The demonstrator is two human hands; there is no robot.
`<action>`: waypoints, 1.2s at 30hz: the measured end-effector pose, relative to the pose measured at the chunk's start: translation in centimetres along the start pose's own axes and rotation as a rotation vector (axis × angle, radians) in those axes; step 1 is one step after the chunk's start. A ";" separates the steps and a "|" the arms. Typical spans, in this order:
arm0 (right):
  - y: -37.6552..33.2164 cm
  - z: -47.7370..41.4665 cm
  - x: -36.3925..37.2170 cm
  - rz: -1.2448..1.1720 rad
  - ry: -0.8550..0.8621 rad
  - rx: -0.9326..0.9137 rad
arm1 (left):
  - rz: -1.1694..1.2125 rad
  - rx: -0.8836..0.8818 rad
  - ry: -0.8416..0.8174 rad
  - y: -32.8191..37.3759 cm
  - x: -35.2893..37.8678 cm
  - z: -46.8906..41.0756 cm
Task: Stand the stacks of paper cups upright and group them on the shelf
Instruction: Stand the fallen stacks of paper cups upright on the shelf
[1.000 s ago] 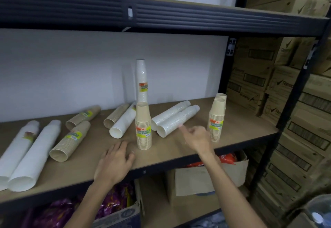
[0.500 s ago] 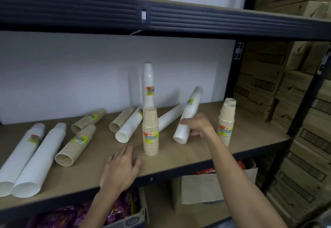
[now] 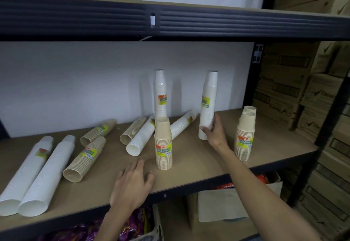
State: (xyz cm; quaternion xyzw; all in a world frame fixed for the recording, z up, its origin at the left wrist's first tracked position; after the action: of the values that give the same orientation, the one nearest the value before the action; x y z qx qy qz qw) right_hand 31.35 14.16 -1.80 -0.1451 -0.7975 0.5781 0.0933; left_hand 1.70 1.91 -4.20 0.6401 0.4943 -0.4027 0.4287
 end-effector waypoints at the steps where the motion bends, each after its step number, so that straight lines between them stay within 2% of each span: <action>1: 0.2 -0.1 0.0 -0.014 0.001 0.007 | 0.000 0.001 0.003 0.0 0.0 0.0; 8: -0.4 0.3 -0.2 -0.010 0.012 0.137 | -0.006 0.018 0.008 -0.1 0.1 -0.1; 11: -1.6 3.1 0.3 0.124 0.273 0.141 | 0.000 0.004 0.011 -0.1 0.0 -0.1; 13: -2.3 5.6 1.7 0.153 0.362 -0.031 | -0.001 -0.007 0.011 0.1 -0.1 -0.1; 14: -2.7 6.0 2.9 0.151 0.309 -0.102 | -0.002 -0.011 0.009 0.2 -0.3 0.0; 16: -3.1 5.3 5.7 0.242 0.041 -0.154 | 0.000 -0.017 0.001 0.3 -0.5 0.0; 19: -3.0 2.7 8.6 0.571 -0.411 -0.073 | 0.008 -0.036 -0.010 0.1 -0.7 0.1; 21: -2.5 2.0 8.7 0.677 -0.552 -0.017 | 0.017 -0.042 -0.019 0.2 -0.9 0.2; 22: -2.5 2.1 8.5 0.668 -0.555 0.001 | 0.019 -0.044 -0.022 0.3 -0.9 0.1; 25: -2.8 2.8 7.1 0.565 -0.361 -0.030 | 0.008 -0.053 -0.027 0.4 -1.0 0.0; 30: -4.1 3.8 4.8 0.626 -0.224 -0.013 | 0.007 -0.061 -0.035 0.5 -1.2 0.1; 31: -4.4 3.9 4.6 0.650 -0.194 0.024 | 0.014 -0.057 -0.033 0.4 -1.2 0.1; 33: -5.6 4.4 4.1 0.716 -0.182 0.210 | 0.017 -0.045 -0.023 0.3 -0.9 0.0; 36: -7.4 4.8 2.9 0.797 -0.325 0.505 | 0.022 -0.042 -0.026 0.4 -0.8 0.0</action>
State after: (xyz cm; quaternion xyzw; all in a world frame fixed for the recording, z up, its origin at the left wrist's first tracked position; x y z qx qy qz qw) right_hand 26.17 8.70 3.64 -0.3197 -0.5192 0.7590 -0.2281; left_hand 1.94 1.60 -3.39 0.6311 0.4901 -0.3957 0.4527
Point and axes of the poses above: each hand's wrist, its own z-axis away from the middle knuckle, its own x-axis out of the palm, y = z × x, the point moved 1 cm from there along -z, towards the middle knuckle, and after that the axes turned 10 degrees about -z, right-handed, at the moved point
